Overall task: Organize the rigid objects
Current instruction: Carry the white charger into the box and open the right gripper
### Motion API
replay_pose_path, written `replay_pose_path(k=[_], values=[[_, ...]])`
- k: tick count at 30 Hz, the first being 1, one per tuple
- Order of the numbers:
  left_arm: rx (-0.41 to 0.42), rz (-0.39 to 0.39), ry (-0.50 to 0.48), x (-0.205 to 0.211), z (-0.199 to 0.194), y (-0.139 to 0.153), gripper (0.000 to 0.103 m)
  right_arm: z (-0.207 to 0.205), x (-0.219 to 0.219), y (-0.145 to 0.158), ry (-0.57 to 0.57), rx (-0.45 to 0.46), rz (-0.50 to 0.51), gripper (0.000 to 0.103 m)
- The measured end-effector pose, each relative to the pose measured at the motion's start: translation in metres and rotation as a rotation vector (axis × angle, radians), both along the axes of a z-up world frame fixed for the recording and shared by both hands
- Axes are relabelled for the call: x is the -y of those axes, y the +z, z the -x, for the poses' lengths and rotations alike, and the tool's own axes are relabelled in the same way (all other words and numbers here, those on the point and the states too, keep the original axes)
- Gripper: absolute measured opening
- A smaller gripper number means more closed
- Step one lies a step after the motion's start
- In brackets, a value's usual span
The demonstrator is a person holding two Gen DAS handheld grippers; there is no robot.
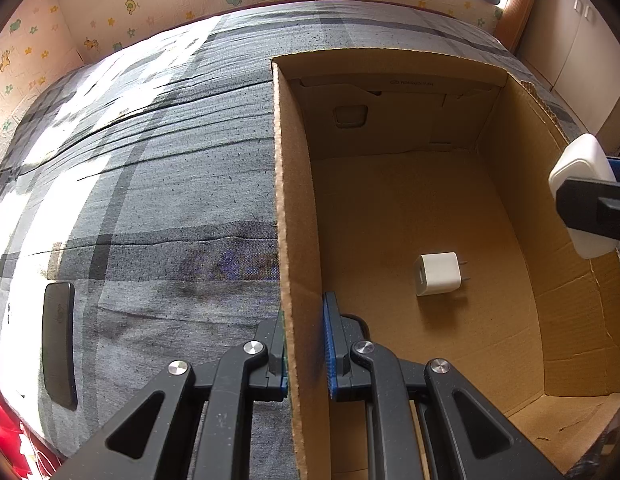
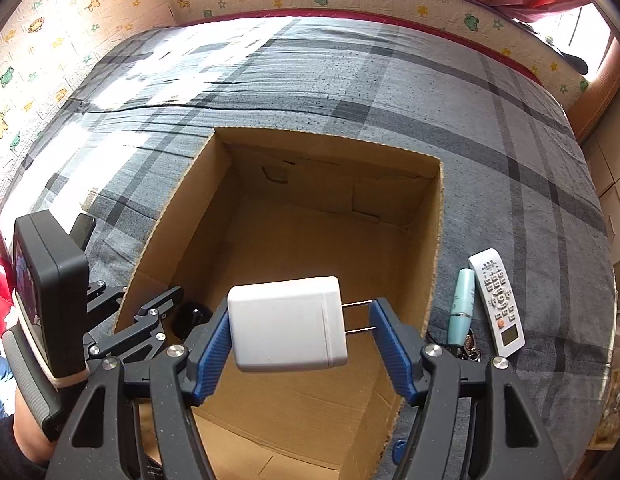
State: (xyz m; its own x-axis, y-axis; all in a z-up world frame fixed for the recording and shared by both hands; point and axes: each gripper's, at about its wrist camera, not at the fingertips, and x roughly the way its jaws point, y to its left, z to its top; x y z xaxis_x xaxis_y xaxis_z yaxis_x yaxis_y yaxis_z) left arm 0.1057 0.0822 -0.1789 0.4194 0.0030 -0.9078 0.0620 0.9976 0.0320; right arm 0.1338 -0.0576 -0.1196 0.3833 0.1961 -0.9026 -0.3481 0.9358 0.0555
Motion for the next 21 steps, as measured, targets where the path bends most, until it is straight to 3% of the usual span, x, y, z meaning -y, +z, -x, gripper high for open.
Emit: replay_pose_path(k=[21], values=[[-0.001,0.004,0.000,-0.001,0.001,0.000,0.014,-0.050,-0.034,-0.073,-0.023,-0.148,0.078,0.071]])
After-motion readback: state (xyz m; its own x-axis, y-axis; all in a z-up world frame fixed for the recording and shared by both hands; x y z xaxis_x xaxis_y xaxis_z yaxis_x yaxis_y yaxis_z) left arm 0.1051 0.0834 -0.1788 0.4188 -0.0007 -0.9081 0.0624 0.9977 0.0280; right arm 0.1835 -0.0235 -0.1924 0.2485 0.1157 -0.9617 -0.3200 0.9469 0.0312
